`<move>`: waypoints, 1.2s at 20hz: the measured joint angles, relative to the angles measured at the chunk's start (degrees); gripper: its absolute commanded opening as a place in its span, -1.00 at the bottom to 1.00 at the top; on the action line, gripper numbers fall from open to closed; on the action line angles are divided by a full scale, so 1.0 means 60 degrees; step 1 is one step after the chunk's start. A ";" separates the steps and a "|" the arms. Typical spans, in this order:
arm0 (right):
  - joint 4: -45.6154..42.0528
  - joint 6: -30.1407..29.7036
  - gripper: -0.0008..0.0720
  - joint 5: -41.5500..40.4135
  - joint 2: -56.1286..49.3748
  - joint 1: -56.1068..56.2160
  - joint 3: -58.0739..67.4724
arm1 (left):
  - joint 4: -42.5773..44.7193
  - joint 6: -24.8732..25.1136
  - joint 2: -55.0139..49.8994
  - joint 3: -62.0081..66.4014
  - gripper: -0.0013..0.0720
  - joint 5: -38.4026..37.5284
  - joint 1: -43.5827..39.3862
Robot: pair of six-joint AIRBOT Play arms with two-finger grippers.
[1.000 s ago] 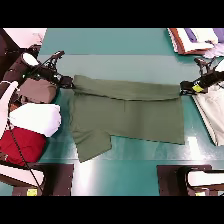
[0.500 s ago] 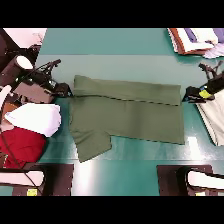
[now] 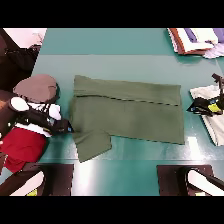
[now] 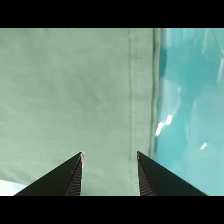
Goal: Fold the shirts.
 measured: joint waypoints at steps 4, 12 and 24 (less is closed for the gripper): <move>0.0463 -0.0058 0.09 -0.0113 0.0164 -0.0106 -0.0178 | -0.0452 0.0135 0.0372 -0.1228 0.47 0.0430 0.0004; 0.0663 -0.0080 0.09 -0.0087 0.0222 -0.0146 -0.0244 | -0.1453 0.0521 0.0495 -0.1861 0.20 0.1475 -0.0135; -0.0233 -0.0299 0.87 0.0801 0.0765 -0.1599 -0.1792 | -0.1792 0.0652 0.0503 -0.1541 -0.88 0.1832 -0.1523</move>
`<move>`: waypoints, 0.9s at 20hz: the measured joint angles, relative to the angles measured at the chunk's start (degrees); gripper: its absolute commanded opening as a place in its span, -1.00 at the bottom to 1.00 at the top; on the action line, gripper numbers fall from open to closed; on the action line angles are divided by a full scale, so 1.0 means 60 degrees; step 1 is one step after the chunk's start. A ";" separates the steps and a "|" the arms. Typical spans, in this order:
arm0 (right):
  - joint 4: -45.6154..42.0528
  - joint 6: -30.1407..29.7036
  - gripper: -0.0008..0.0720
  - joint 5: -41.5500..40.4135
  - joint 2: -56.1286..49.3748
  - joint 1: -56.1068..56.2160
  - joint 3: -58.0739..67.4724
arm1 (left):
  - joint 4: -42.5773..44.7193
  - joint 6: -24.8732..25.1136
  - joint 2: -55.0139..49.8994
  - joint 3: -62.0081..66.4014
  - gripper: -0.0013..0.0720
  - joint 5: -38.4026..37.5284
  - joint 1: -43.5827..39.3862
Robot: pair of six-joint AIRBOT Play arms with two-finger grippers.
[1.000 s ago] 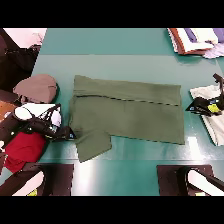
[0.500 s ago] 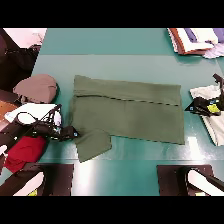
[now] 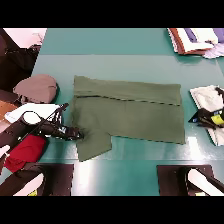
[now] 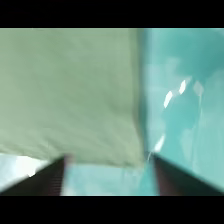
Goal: Fold the shirts.
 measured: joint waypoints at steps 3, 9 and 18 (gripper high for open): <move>0.0018 -0.0397 0.42 -0.0204 0.0208 -0.1075 -0.1293 | -0.0022 0.0007 0.0000 0.0117 -0.88 -0.0026 -0.0018; 0.1144 -0.1133 0.23 -0.0699 -0.0277 -0.2095 -0.2871 | -0.0025 0.0015 0.0000 0.0182 -0.88 0.0025 -0.0033; 0.1756 -0.1410 -0.93 -0.1417 -0.0503 -0.2011 -0.3180 | 0.0015 0.0011 0.0015 0.0240 -0.89 -0.0146 -0.0033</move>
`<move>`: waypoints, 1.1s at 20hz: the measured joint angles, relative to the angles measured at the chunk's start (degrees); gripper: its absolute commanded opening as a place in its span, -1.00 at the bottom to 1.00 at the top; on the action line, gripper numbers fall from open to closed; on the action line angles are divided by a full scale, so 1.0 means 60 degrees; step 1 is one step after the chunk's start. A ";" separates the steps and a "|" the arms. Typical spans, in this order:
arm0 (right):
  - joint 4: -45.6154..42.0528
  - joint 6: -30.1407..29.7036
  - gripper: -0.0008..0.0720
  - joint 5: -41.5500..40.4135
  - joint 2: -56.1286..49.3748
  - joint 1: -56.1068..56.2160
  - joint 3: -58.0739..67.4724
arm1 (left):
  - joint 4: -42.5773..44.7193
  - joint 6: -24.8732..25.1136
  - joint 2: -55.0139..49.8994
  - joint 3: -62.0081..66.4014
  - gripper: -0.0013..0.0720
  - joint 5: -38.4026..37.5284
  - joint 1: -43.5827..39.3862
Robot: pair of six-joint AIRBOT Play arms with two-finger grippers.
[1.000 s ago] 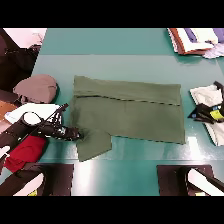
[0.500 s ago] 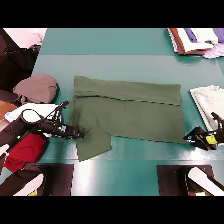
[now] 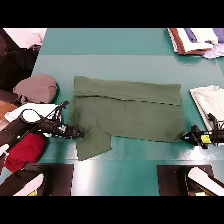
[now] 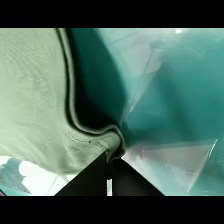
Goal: Fold the shirts.
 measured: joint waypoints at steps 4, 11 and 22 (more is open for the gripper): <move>-0.0929 0.0197 -0.93 0.0681 0.1275 0.0608 -0.0033 | 0.0233 -0.0168 0.0692 0.0168 -0.89 -0.0871 0.0000; -0.2280 0.1446 -0.93 0.2011 0.4896 0.1086 0.0313 | 0.0838 -0.1402 0.2914 0.0678 -0.89 -0.2492 0.0000; -0.1417 0.1687 -0.93 0.0776 0.2335 0.2218 0.3333 | 0.1220 -0.0688 -0.0204 0.3537 -0.88 0.0284 -0.0007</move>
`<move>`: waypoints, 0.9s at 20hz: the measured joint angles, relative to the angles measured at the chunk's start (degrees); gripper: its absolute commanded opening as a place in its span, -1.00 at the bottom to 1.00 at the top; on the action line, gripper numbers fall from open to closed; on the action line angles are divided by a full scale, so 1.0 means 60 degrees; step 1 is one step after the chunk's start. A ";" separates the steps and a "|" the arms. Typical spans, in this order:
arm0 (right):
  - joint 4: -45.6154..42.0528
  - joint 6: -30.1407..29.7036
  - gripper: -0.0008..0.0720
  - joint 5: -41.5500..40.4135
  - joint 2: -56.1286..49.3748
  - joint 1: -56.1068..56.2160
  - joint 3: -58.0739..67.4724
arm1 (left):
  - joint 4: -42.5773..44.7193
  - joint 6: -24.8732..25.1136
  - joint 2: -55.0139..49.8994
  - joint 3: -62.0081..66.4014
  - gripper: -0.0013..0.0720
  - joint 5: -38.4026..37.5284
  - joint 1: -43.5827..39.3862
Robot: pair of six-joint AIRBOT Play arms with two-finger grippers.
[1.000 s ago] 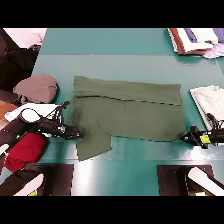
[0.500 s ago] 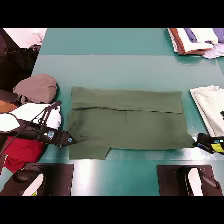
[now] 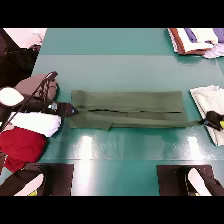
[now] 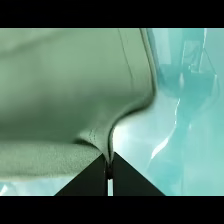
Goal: Fold the shirts.
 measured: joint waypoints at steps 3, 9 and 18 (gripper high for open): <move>0.0095 0.0073 -0.93 -0.0696 -0.1508 0.0787 0.0907 | 0.0142 0.0153 -0.1319 0.0758 -0.88 0.0648 0.0000; 0.0273 0.0321 -0.91 -0.1504 -0.4142 0.1781 0.2943 | 0.0255 0.0240 -0.2769 0.1785 -0.75 0.2036 0.0000; 0.1126 0.0124 0.40 -0.1111 -0.6266 0.1428 0.5195 | 0.0306 -0.0204 -0.2998 0.2284 -0.13 0.2401 0.0007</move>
